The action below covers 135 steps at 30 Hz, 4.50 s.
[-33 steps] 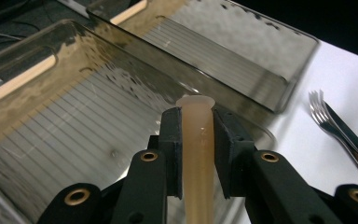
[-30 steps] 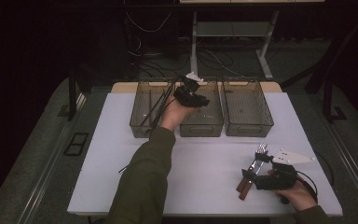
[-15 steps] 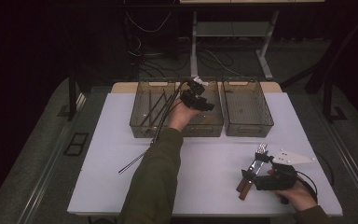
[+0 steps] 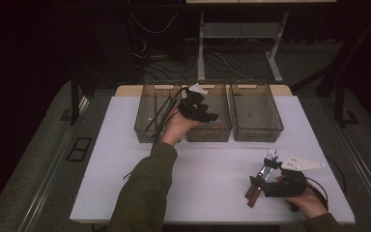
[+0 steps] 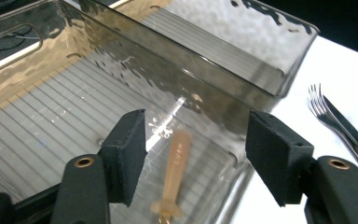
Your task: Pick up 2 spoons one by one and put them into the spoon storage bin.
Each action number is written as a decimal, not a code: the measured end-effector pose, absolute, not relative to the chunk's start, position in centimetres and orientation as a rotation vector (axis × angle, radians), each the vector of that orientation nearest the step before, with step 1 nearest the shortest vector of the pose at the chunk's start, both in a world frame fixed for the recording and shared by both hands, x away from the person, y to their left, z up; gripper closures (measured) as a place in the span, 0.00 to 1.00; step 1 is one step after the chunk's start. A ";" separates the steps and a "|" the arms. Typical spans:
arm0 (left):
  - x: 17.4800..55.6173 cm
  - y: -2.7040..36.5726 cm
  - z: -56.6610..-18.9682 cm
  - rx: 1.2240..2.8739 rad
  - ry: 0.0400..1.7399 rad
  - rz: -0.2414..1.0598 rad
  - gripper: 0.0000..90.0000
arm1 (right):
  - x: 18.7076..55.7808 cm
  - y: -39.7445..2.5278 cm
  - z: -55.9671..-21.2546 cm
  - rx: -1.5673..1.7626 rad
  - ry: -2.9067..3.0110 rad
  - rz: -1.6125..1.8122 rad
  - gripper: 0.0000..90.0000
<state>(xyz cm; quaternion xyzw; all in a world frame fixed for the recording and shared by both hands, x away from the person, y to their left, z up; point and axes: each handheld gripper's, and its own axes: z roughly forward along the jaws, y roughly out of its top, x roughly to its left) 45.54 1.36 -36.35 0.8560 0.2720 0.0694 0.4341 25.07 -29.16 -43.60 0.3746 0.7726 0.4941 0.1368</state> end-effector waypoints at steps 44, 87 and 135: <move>33.0 12.3 -38.2 2.085 0.619 0.255 0.18 | 25.2 -28.9 -43.9 1.083 2.253 1.404 0.13; 35.5 18.2 -44.5 2.217 0.968 0.381 0.99 | 25.2 -28.8 -43.8 1.072 2.257 1.390 0.13; 35.6 15.1 -44.7 2.237 0.767 0.175 0.53 | 25.3 -29.0 -43.8 1.074 2.249 1.395 0.13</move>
